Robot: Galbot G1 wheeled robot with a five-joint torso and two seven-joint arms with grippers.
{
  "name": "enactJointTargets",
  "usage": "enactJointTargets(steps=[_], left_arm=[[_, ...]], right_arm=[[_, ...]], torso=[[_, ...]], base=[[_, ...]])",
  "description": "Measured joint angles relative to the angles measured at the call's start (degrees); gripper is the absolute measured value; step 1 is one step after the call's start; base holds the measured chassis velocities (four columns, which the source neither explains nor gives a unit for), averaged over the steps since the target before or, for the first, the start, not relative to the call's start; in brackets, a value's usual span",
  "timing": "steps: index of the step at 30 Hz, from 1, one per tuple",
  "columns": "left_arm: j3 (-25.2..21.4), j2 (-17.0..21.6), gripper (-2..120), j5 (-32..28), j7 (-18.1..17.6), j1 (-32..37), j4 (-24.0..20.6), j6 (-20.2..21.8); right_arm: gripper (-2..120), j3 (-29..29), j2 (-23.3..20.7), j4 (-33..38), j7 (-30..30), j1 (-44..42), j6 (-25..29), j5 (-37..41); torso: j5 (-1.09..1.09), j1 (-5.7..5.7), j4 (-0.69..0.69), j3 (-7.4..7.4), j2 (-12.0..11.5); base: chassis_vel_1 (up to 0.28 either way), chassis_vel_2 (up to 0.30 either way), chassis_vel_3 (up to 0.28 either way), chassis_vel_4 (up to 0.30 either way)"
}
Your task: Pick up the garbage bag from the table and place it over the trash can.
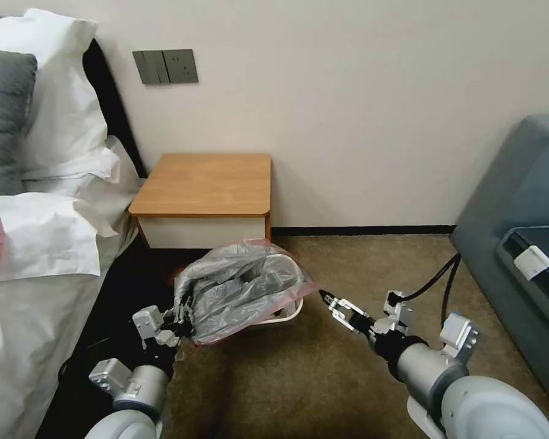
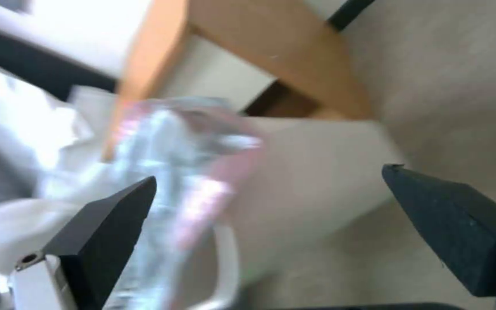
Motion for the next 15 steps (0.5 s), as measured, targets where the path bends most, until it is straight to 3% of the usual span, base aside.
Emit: enactJointTargets(steps=[4, 15], left_arm=[[0.1, 0.2, 8, -1.5, -0.1, 0.1, -0.9, 0.4], [0.2, -0.4, 8, -5.7, -1.5, 0.2, -2.2, 1.6]], right_arm=[[100, -0.2, 1.6, 0.0, -2.5, 1.2, 1.5, 3.8], [100, -1.3, 6.6, -0.1, -11.5, 0.2, 4.9, -1.8]], torso=[[0.0, 0.0, 0.0, 0.0, 0.0], [0.0, 0.0, 0.0, 0.0, 0.0]], base=[[0.0, 0.0, 0.0, 0.0], [0.0, 0.0, 0.0, 0.0]])
